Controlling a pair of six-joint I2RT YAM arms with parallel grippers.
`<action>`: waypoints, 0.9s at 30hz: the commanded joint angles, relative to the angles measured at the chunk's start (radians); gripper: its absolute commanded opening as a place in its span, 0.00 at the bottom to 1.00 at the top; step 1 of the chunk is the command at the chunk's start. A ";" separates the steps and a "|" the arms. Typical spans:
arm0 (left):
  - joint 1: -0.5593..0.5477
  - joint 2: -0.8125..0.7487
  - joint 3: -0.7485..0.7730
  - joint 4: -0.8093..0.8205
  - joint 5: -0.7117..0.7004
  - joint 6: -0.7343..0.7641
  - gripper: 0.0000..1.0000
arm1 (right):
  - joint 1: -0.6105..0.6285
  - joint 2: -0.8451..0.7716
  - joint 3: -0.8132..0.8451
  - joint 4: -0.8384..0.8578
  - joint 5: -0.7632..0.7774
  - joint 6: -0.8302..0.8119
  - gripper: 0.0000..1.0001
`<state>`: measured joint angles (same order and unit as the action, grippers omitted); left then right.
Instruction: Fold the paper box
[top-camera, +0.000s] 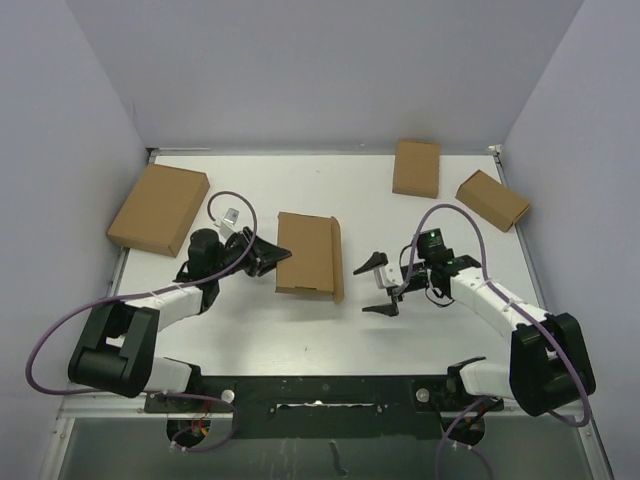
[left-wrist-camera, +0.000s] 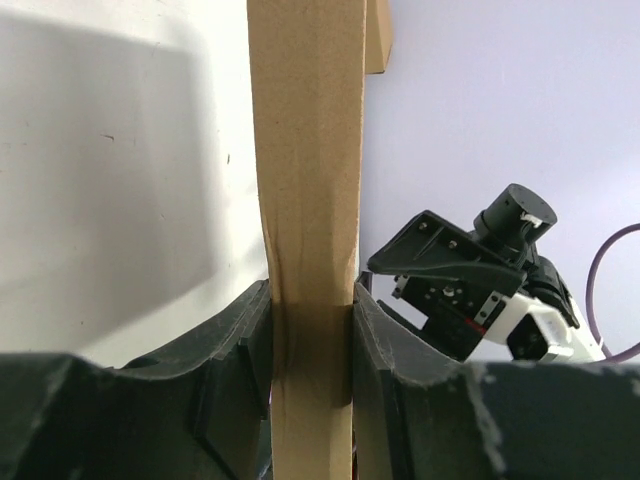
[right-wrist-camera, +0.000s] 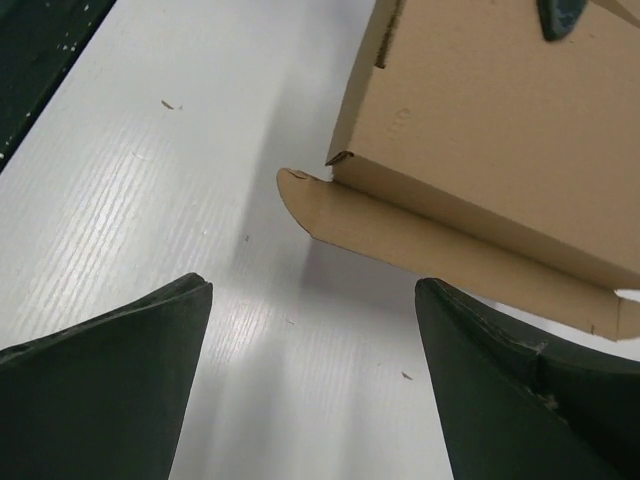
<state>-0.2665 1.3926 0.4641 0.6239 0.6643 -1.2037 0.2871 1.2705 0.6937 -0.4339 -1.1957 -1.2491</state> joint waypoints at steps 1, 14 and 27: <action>0.016 -0.060 -0.011 -0.012 0.051 -0.014 0.28 | 0.085 -0.011 -0.028 0.107 0.075 -0.117 0.84; 0.041 -0.064 -0.033 0.069 0.115 0.009 0.28 | -0.033 0.150 0.092 0.400 0.181 0.728 0.47; 0.033 -0.015 -0.032 0.183 0.153 -0.038 0.28 | 0.063 0.327 0.204 0.324 0.311 0.821 0.10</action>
<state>-0.2291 1.3693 0.4137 0.7074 0.7856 -1.2304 0.3244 1.6196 0.8604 -0.1284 -0.9047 -0.4599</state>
